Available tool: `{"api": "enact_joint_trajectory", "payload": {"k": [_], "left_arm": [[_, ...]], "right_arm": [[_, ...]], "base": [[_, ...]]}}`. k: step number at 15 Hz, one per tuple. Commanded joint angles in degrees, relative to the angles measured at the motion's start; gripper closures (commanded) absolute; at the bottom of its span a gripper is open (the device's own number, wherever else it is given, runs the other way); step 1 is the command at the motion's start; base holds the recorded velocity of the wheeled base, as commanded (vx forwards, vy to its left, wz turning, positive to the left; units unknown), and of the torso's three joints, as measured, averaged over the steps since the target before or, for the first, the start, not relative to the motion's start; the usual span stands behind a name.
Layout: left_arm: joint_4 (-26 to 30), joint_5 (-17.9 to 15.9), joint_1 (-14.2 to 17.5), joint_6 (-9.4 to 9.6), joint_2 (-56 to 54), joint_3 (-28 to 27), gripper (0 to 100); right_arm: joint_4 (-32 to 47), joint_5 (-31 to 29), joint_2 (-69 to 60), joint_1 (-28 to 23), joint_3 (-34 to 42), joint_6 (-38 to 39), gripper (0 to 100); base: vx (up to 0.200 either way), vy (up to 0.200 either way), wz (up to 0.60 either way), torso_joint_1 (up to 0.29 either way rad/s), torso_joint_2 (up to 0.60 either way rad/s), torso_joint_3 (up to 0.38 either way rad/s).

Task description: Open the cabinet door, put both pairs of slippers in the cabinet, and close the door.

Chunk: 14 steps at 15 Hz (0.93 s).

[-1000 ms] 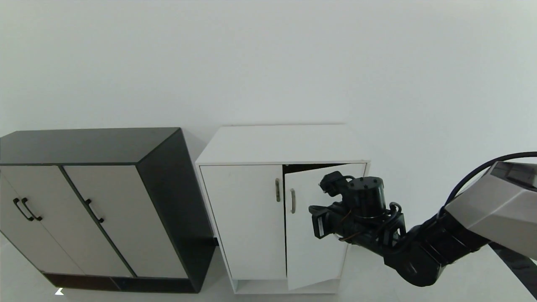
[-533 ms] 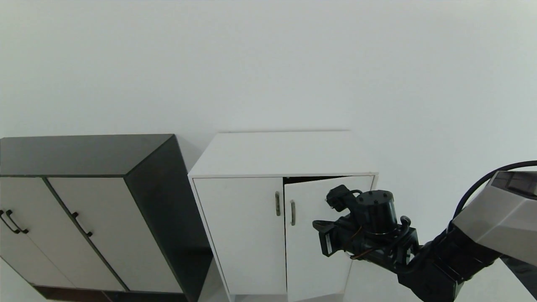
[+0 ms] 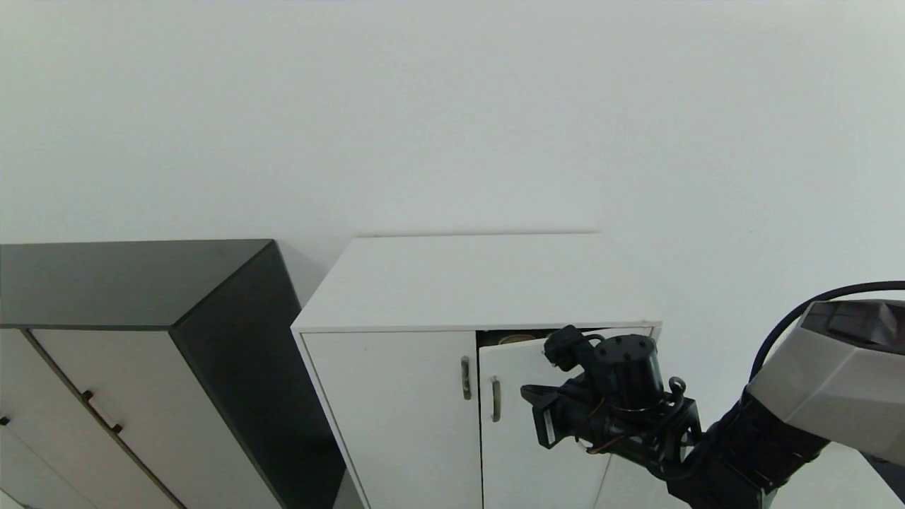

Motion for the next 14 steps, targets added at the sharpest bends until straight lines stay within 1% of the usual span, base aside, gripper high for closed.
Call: {"api": "enact_joint_trajectory", "payload": {"k": [1, 4, 14], "left_arm": [[0.0, 0.0, 0.0, -0.02, 0.0, 0.0, 100], [0.0, 0.0, 0.0, -0.02, 0.0, 0.0, 100], [0.0, 0.0, 0.0, -0.02, 0.0, 0.0, 100]], "right_arm": [[-0.5, 0.0, 1.2, 0.5, -0.1, 0.0, 100], [-1.2, 0.0, 2.4, 0.3, -1.3, -0.1, 100], [-1.2, -0.2, 9.3, -2.5, -9.9, -0.3, 100]], "base": [[0.000, 0.000, 0.00, 0.000, 0.00, 0.000], [0.000, 0.000, 0.00, 0.000, 0.00, 0.000], [0.000, 0.000, 0.00, 0.000, 0.00, 0.000]]}}
